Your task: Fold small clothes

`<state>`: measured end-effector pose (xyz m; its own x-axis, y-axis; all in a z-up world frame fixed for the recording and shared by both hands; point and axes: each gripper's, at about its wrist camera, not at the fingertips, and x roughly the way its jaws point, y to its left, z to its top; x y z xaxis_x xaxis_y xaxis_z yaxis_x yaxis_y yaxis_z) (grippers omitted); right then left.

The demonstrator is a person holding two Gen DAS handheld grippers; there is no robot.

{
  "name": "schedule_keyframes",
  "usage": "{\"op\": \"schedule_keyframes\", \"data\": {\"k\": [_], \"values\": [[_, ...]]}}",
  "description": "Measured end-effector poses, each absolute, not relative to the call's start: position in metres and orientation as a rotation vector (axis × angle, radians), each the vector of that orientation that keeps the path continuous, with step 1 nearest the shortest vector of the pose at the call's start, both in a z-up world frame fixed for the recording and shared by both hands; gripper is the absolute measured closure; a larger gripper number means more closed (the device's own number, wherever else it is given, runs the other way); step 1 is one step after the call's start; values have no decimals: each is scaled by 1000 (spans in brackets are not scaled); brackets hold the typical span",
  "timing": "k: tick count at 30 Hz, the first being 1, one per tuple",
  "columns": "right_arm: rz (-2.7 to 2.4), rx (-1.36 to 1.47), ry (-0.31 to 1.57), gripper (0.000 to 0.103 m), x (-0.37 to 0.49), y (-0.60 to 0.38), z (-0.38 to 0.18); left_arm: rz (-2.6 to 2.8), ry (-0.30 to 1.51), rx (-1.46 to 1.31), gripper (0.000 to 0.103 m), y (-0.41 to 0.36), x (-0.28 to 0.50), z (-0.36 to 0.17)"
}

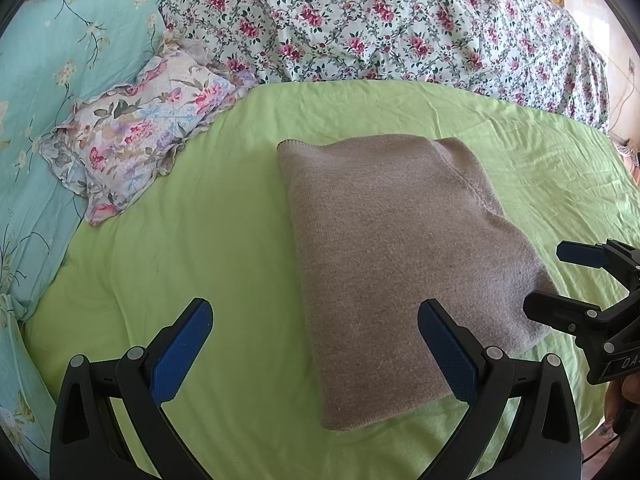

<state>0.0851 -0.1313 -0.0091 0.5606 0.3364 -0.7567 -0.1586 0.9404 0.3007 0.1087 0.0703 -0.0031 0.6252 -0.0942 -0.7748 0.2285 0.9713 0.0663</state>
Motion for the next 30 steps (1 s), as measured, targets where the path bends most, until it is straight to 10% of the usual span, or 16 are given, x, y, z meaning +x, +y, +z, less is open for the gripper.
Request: {"op": "schedule_keyframes", "data": {"k": [30], "values": [[290,214,920,0,89,-130,-2,-184,875,159,0,68,110,1]]}}
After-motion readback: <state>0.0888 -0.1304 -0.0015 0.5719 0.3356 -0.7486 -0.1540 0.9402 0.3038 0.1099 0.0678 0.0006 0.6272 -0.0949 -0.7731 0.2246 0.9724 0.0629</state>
